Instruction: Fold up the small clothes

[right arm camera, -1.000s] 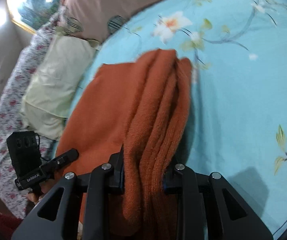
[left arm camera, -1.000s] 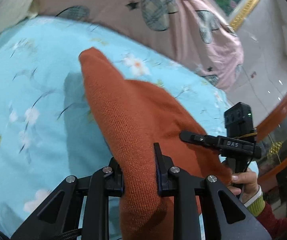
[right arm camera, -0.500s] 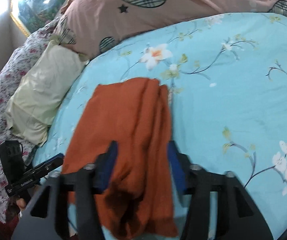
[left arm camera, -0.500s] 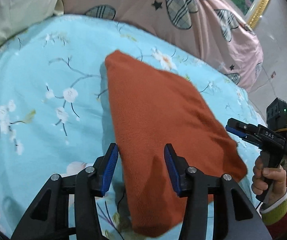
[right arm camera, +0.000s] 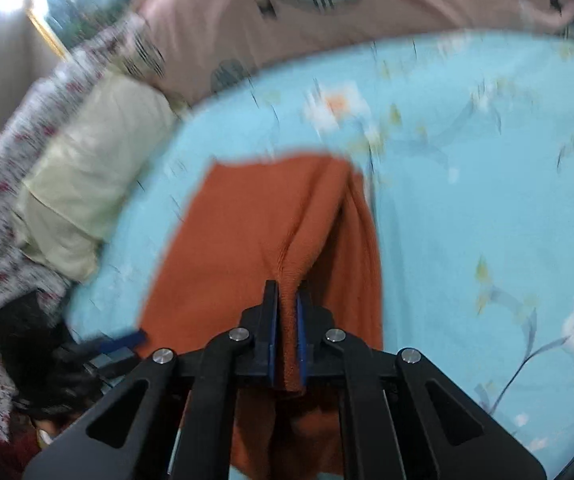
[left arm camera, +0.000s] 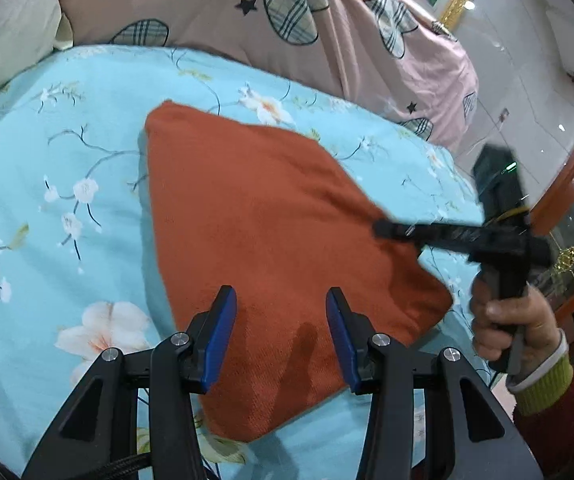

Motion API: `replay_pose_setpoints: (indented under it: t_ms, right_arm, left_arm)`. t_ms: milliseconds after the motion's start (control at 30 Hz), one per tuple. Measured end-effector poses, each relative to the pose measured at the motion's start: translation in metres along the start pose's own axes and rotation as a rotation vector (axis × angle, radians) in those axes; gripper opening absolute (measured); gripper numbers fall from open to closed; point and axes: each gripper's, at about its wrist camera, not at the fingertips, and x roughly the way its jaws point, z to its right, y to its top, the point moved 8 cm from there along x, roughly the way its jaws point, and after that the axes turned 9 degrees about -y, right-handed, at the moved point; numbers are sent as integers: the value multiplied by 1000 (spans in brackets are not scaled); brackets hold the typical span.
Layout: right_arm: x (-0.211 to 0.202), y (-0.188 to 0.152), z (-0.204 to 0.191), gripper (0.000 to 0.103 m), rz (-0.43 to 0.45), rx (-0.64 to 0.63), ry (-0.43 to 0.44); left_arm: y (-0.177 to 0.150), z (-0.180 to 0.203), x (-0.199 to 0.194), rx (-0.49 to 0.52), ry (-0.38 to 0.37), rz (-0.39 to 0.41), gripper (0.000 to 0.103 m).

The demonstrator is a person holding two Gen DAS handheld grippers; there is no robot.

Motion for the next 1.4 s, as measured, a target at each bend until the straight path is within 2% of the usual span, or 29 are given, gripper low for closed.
replay_pose_setpoints:
  t_ms: [67,133,200,267,367,500,633,700,800,900,1000,1067,1133,1167,1267,1333,1367,1400]
  right_arm:
    - [-5,12,4,9,22,-12,-6]
    - [16,11,19,9,-25,-8,-41]
    - [46,-7,38,9,-114,13,-86]
    - [59,-24,50,9,-149,37,-94]
    - [50,-29,57,10,-117,105,-70]
    - [26,-27,54,21,-90,125,-87]
    - [-17,-33,38,25,-21,102,-16]
    - [-30,-46,29,26,-30,82,16]
    - [-26,-74,24,26,-98,40,-1]
    - [-16,-91,22,26,-138,16,-18]
    - [-13,-94,19,26,-132,2,-11]
    - [-12,-92,15,25,-131,-19,-14]
    - [-11,-90,12,18,-129,-50,-27]
    - [-11,-90,11,9,-131,-63,-32]
    - [-16,-83,6,6,-126,-106,-34]
    - [-41,-64,-1,6,-51,-139,-8]
    - [-50,-58,-2,5,-28,-156,-9]
    - [-56,-54,0,5,-17,-178,-28]
  left_arm:
    - [3,7,1,3,-33,0,46]
    - [4,15,6,15,-61,-13,46]
    - [2,19,16,24,-63,-33,46]
    - [-3,21,28,17,-71,-58,46]
    - [-12,22,38,0,-78,-75,45]
    - [-18,28,38,35,-59,-81,45]
    - [-13,27,19,30,-62,-69,45]
    - [-14,27,7,28,-68,-56,46]
    - [-25,25,-5,55,-65,-60,46]
    - [-39,22,-8,114,-17,-80,46]
    - [-47,23,-9,166,31,-89,48]
    - [-51,23,-9,210,91,-91,48]
    - [-55,20,-8,235,152,-100,48]
    - [-56,17,-9,245,193,-97,48]
    - [-59,5,-8,241,267,-98,46]
    - [-59,-5,1,227,321,-117,35]
    - [-60,-7,6,220,331,-138,26]
    - [-60,-9,9,204,336,-152,23]
